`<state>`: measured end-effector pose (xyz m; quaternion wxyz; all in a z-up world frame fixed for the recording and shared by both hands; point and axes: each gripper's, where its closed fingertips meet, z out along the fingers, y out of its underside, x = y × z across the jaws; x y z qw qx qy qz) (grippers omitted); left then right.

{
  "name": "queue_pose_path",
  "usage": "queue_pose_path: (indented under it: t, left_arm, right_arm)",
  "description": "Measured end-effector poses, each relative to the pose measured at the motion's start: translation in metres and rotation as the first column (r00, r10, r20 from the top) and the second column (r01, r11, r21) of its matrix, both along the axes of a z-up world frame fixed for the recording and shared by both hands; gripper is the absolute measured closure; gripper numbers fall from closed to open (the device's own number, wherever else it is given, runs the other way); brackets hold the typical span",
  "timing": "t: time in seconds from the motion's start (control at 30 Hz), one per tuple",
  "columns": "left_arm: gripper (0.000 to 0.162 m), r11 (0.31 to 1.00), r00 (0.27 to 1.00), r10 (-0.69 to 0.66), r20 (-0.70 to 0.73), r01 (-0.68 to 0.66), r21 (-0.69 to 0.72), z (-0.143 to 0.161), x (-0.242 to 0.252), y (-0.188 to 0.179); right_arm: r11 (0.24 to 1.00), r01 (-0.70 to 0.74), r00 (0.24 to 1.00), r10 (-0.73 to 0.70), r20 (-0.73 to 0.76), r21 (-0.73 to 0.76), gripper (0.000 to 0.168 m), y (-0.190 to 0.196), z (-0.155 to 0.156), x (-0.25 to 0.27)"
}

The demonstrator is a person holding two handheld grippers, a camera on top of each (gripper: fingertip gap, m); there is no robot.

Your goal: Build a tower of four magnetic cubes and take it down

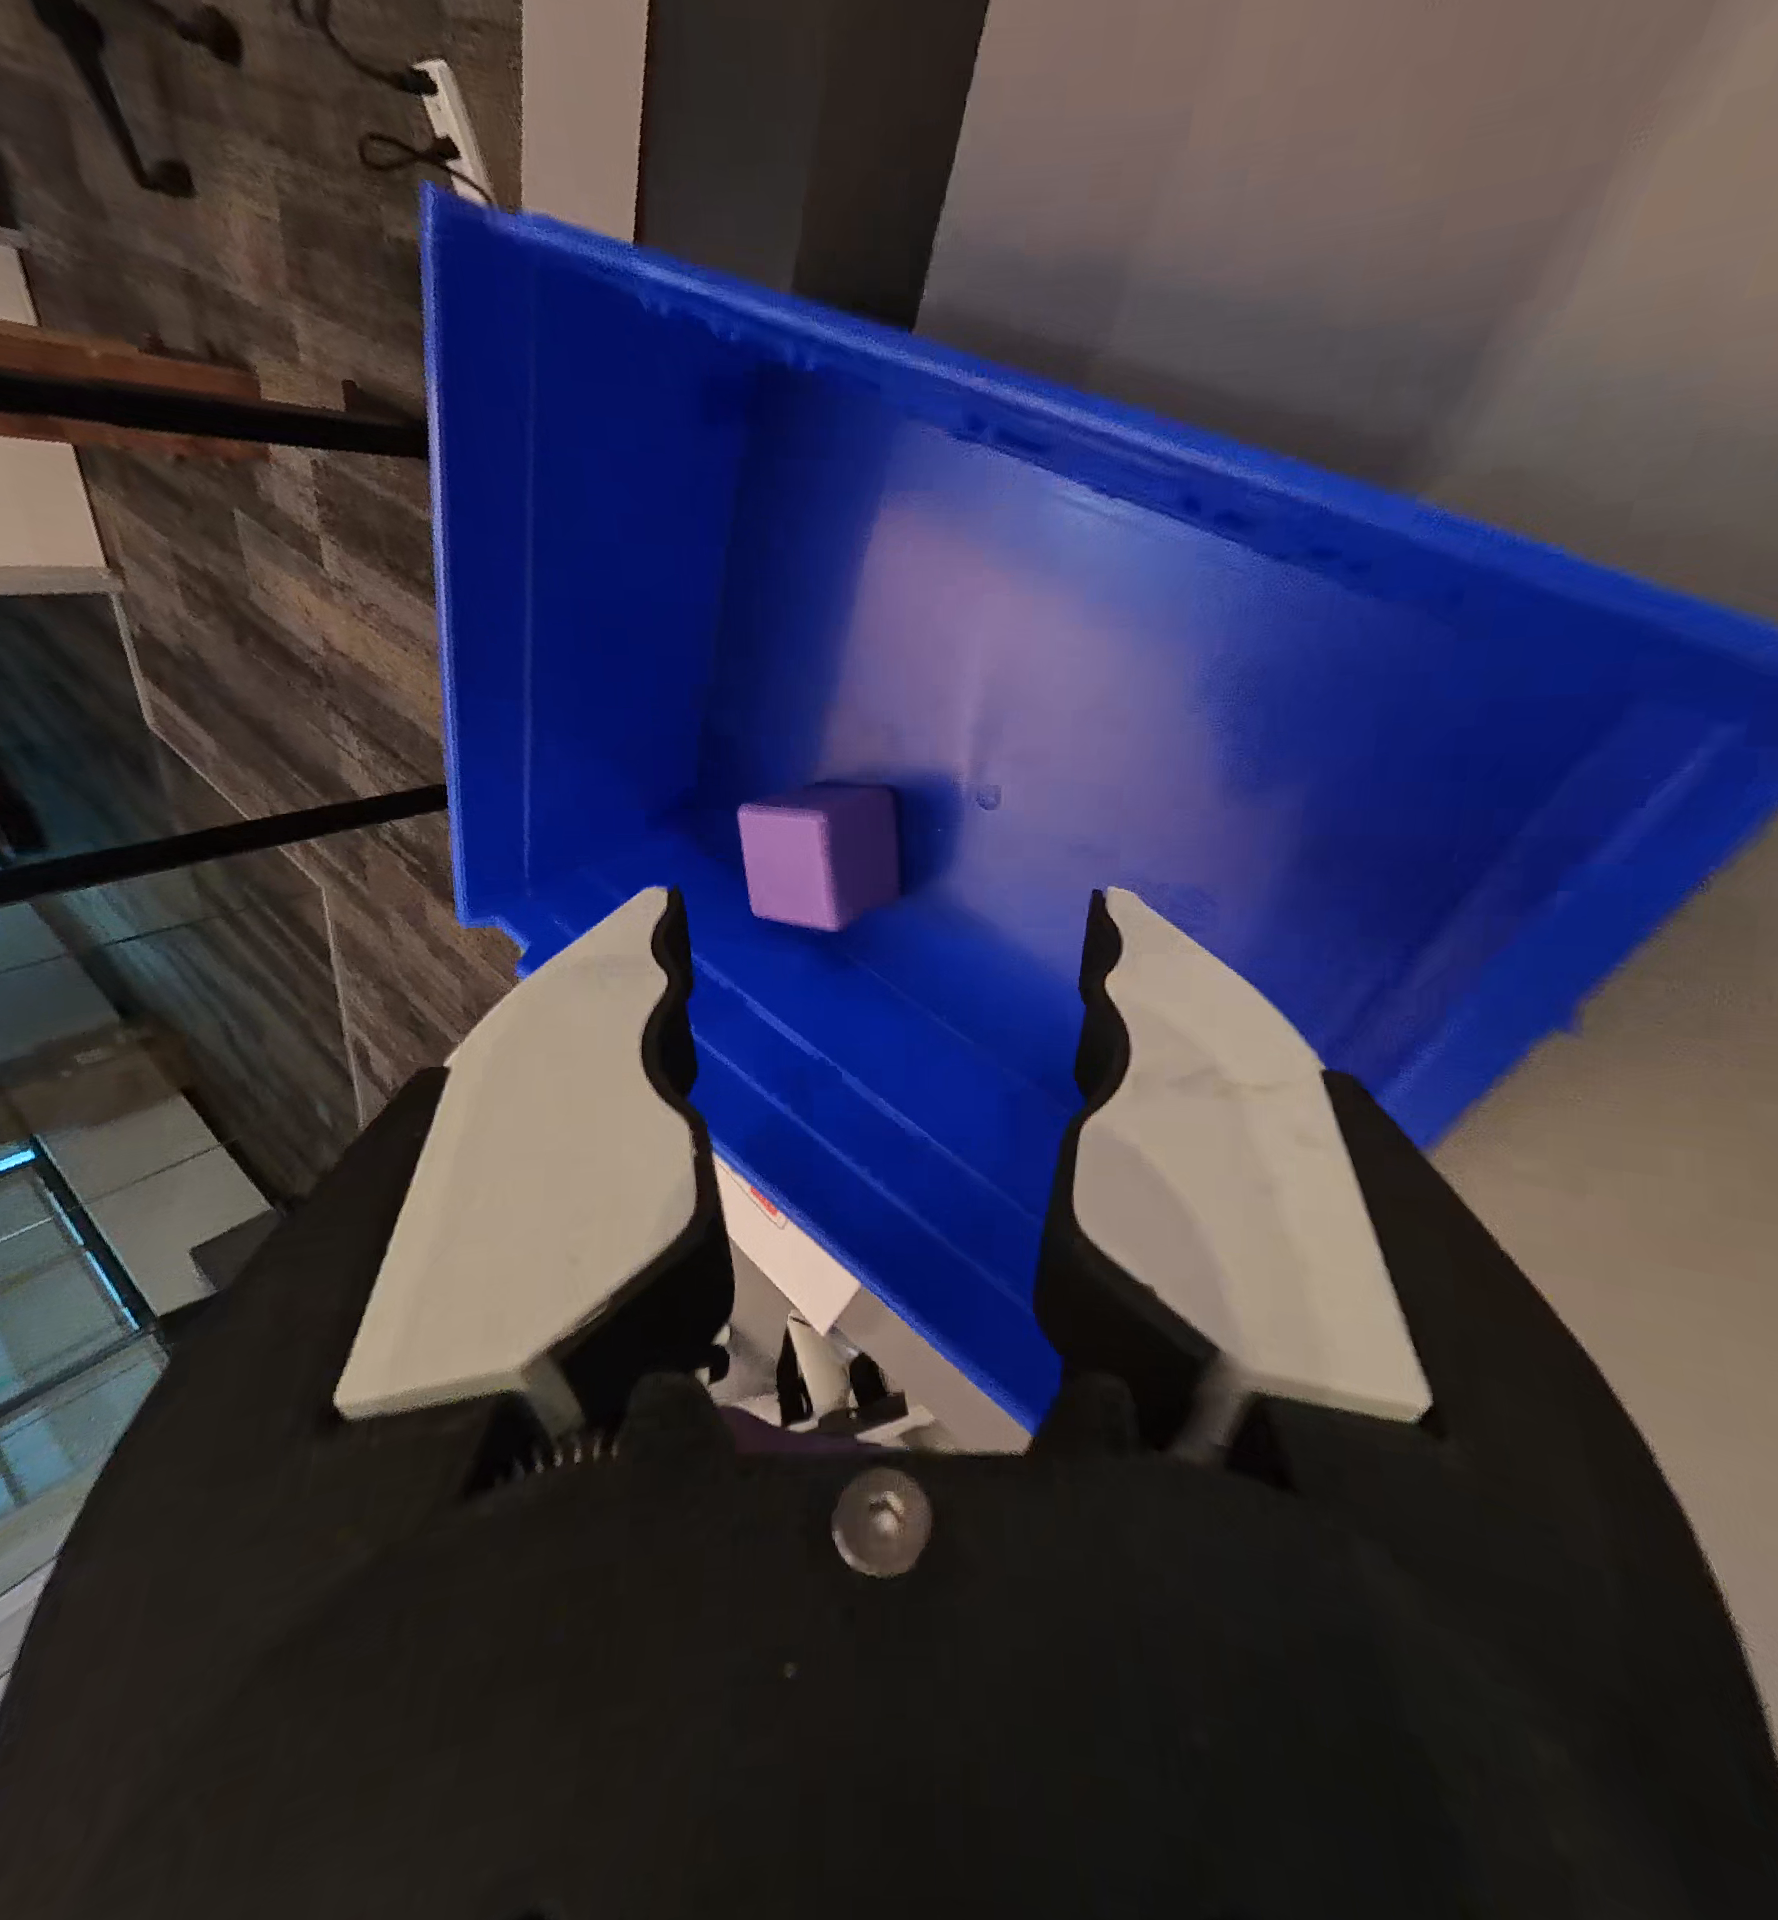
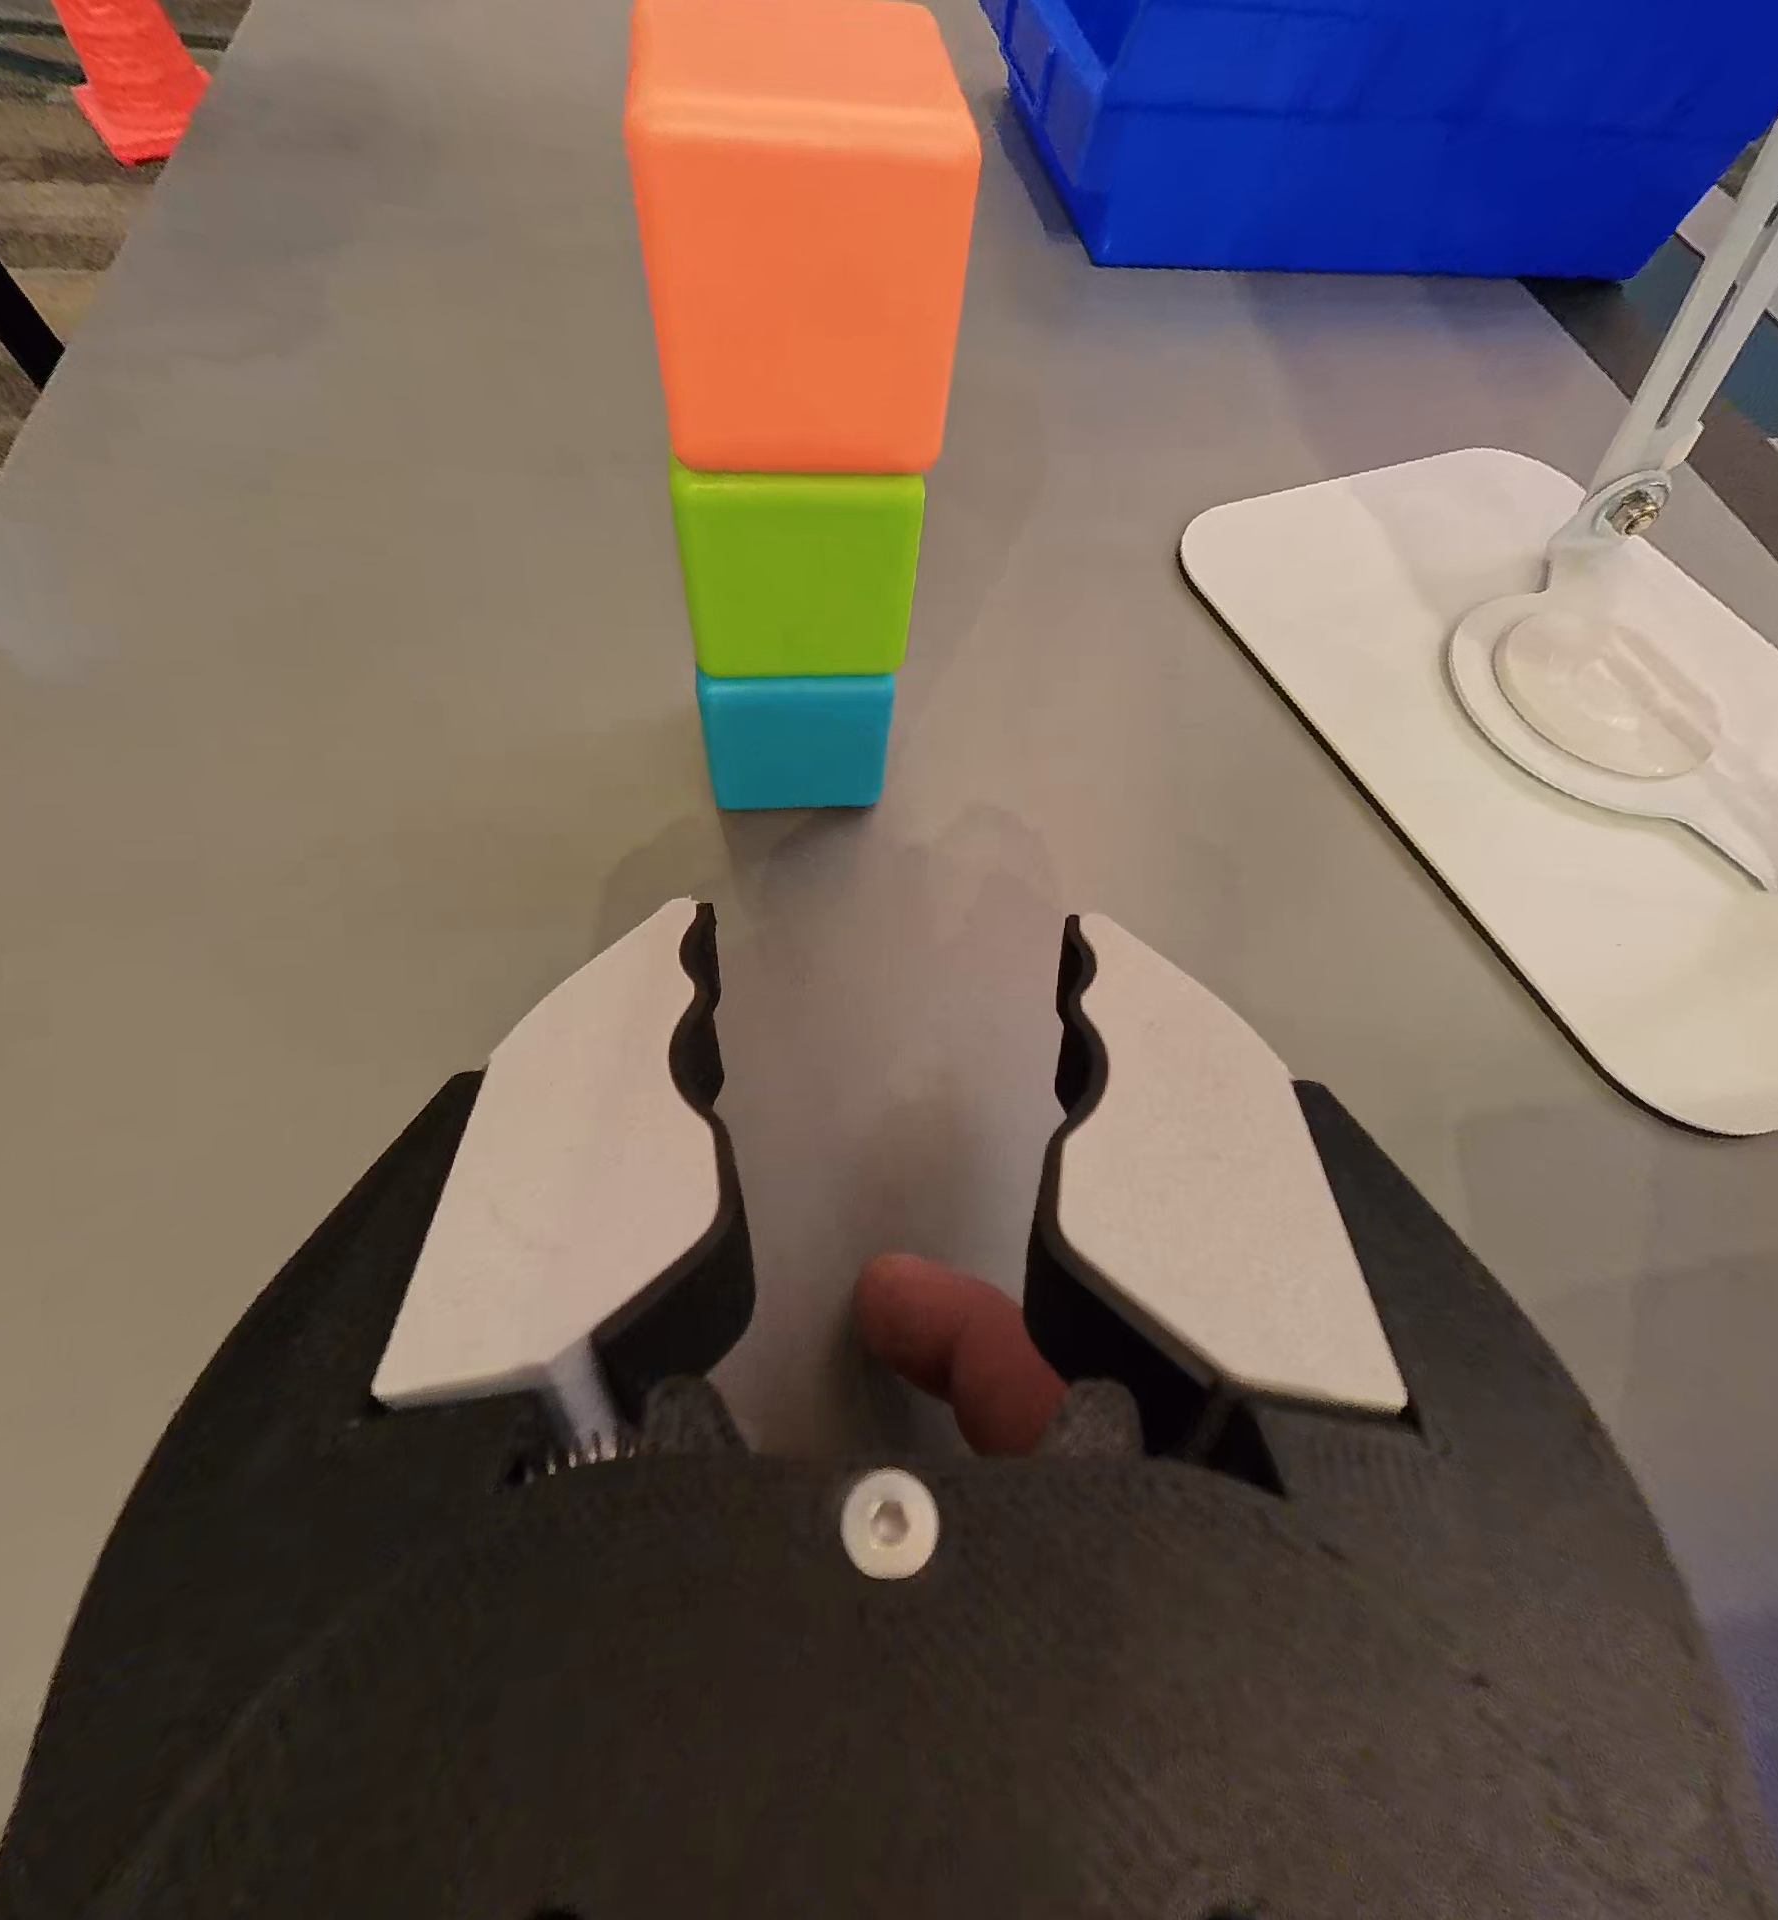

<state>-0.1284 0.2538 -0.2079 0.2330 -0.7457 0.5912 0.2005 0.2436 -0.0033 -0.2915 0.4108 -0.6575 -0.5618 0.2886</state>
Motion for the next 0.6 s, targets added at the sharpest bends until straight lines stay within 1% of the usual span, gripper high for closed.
queue_pose_path:
  t: [0.07,0.1,0.27,0.47,0.53,0.6]
  left_arm:
    - [0.091,1.000,1.000,0.008,0.021,-0.007,-0.026,-0.012,-0.005,0.018]
    - [0.091,0.999,1.000,0.012,0.008,-0.011,-0.032,-0.018,-0.010,0.028]
    - [0.088,0.994,0.992,0.036,-0.125,-0.049,-0.101,-0.055,-0.045,0.060]
    - [0.085,0.984,0.992,0.079,-0.097,-0.093,-0.154,-0.074,-0.061,0.084]
    - [0.085,0.977,0.990,0.092,-0.103,-0.109,-0.182,-0.082,-0.066,0.086]
    - [0.085,0.965,0.985,0.106,-0.137,-0.136,-0.225,-0.093,-0.073,0.085]
  right_arm:
    - [1.000,-0.001,1.000,0.001,-0.003,-0.002,0.105,0.000,0.000,0.000]
    - [1.000,-0.001,1.000,0.001,-0.006,-0.004,0.105,0.000,0.001,0.000]
    - [1.000,-0.004,1.000,0.003,-0.013,-0.010,0.104,0.000,0.002,0.000]
    - [1.000,-0.008,1.000,0.008,-0.001,-0.002,0.104,-0.001,0.000,0.000]
    - [1.000,-0.008,1.000,0.008,-0.001,-0.001,0.104,-0.001,0.000,0.000]
    - [1.000,-0.007,1.000,0.007,-0.005,-0.003,0.104,-0.001,0.001,0.000]
